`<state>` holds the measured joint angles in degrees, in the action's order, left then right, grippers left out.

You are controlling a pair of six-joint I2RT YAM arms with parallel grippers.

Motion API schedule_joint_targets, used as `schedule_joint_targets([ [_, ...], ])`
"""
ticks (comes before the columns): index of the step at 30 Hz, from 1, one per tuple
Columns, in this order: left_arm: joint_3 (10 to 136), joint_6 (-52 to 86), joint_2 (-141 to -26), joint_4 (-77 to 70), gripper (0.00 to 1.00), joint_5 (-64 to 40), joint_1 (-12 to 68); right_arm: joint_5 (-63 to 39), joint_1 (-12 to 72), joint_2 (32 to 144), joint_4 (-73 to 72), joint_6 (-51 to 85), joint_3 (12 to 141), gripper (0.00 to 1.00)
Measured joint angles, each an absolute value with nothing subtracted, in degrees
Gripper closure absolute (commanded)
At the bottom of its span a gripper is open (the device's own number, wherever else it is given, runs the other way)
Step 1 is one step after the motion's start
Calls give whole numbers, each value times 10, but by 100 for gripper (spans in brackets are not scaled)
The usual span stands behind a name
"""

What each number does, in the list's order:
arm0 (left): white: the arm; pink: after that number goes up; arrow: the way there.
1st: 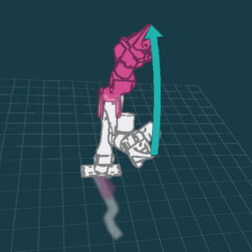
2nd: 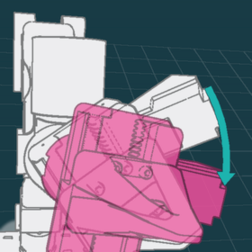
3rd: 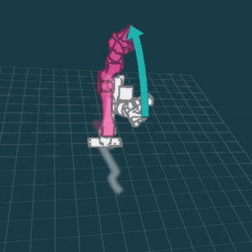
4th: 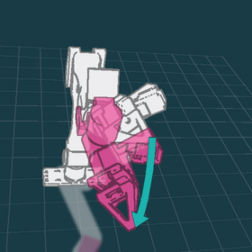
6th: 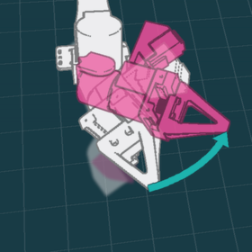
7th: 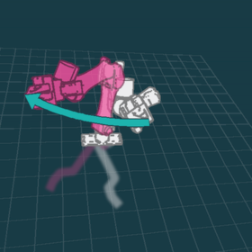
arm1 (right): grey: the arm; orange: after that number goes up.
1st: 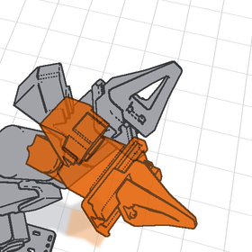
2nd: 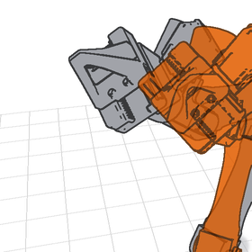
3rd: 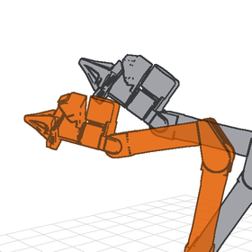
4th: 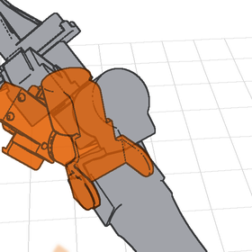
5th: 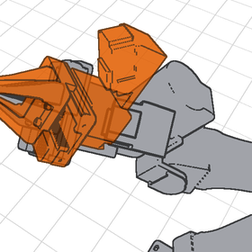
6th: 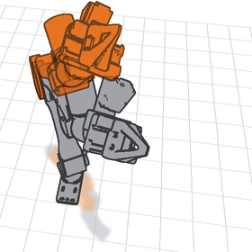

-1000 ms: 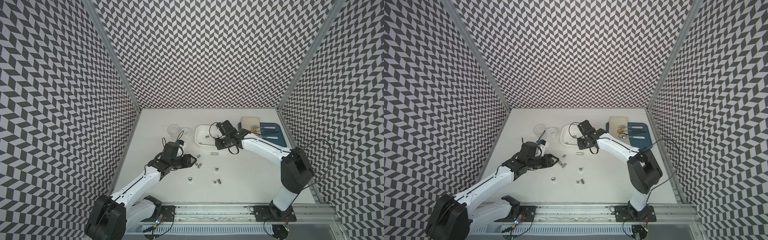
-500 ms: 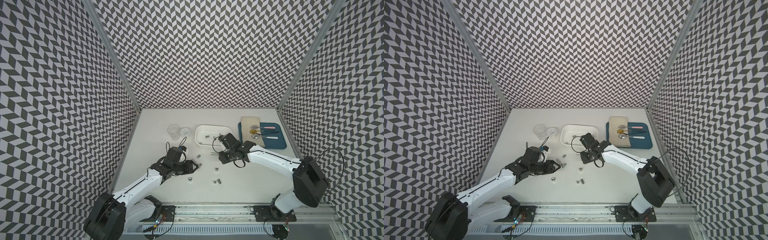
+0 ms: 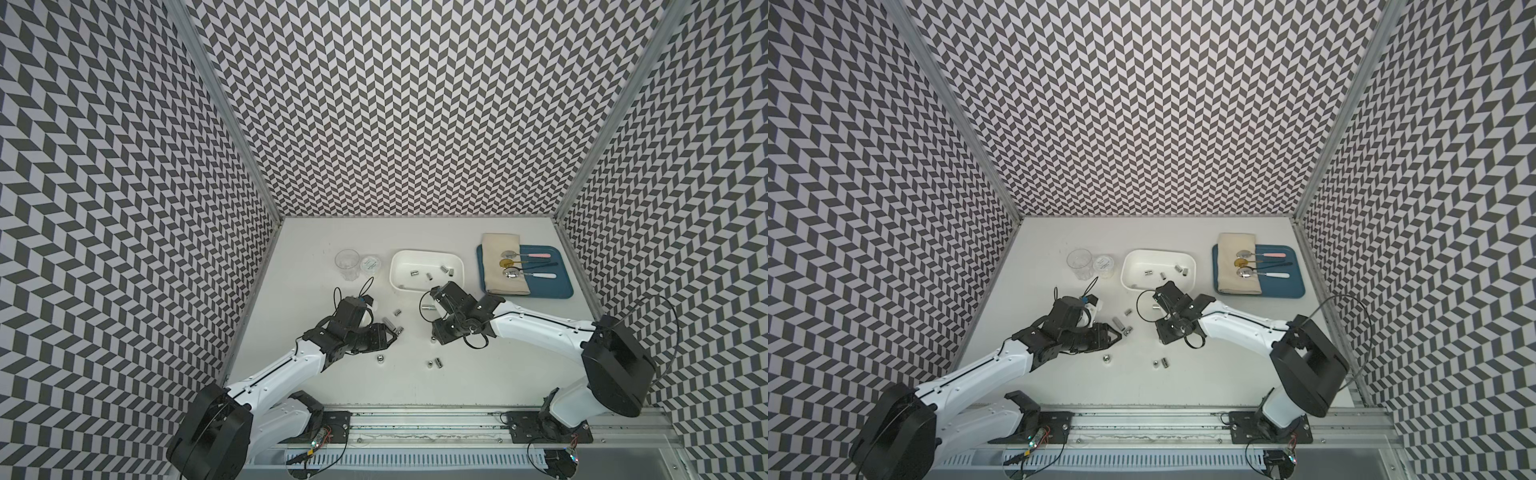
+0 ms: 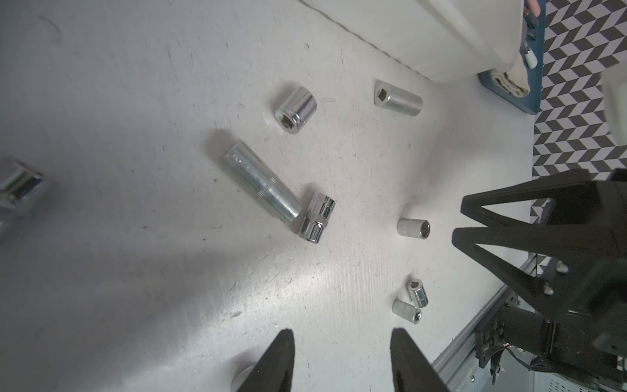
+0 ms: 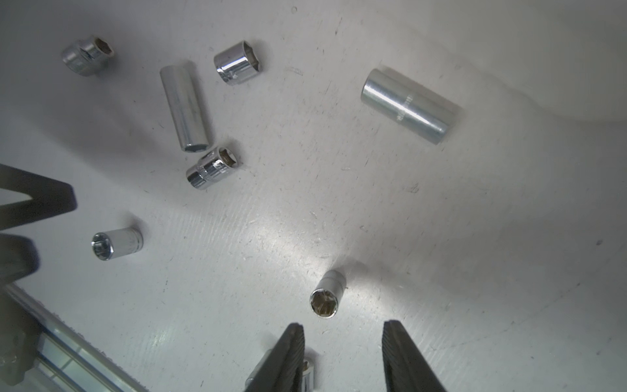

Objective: Put the socket on the desktop into the storage box
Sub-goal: Pick up the socket head at the center of the board.

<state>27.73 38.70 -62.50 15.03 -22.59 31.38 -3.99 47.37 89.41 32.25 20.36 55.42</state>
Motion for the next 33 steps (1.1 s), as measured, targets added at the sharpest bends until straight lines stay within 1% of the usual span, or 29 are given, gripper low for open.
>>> schedule_joint_targets([
  [25,270,387,-625,142,51,-221,315,-47,492,929,295,219,552,57],
  [33,268,387,-625,141,51,-221,315,-45,495,960,287,223,552,60],
])
